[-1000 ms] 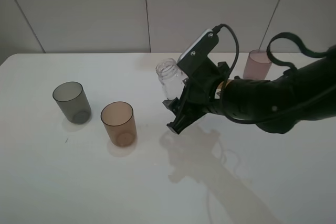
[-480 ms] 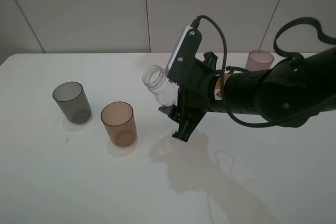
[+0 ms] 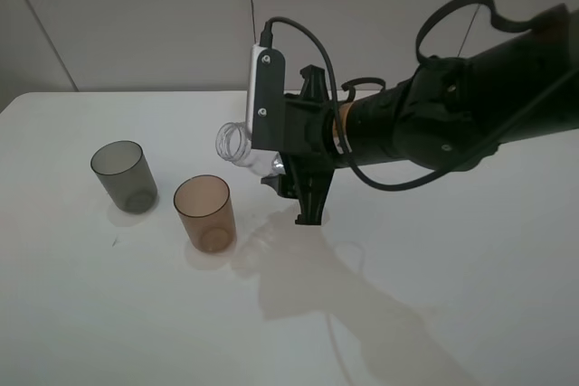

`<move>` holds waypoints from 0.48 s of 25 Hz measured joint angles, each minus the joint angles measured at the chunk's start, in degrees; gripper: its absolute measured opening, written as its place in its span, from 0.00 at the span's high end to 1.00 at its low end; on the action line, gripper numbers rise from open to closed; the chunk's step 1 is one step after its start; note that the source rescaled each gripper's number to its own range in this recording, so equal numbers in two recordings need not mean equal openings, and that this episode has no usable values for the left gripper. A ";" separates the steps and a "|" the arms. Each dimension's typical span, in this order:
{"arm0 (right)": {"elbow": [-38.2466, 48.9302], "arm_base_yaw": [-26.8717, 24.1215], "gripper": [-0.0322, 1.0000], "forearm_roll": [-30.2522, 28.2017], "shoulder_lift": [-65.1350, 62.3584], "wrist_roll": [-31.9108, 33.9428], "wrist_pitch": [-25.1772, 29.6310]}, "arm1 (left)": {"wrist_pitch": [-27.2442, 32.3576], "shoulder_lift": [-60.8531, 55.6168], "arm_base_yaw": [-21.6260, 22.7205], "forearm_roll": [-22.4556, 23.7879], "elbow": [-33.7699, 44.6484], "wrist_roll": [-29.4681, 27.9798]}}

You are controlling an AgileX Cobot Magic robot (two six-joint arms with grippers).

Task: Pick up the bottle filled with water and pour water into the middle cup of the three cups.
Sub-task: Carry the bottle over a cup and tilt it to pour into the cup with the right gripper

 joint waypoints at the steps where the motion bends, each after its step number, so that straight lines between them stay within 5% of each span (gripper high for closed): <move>1: -0.65 0.06 0.92 -0.19 0.51 0.05 0.15 | 0.00 0.00 0.00 0.00 0.00 0.00; 12: -5.38 0.06 0.92 -8.99 5.64 0.05 0.21 | 0.00 0.00 0.00 0.00 0.00 0.00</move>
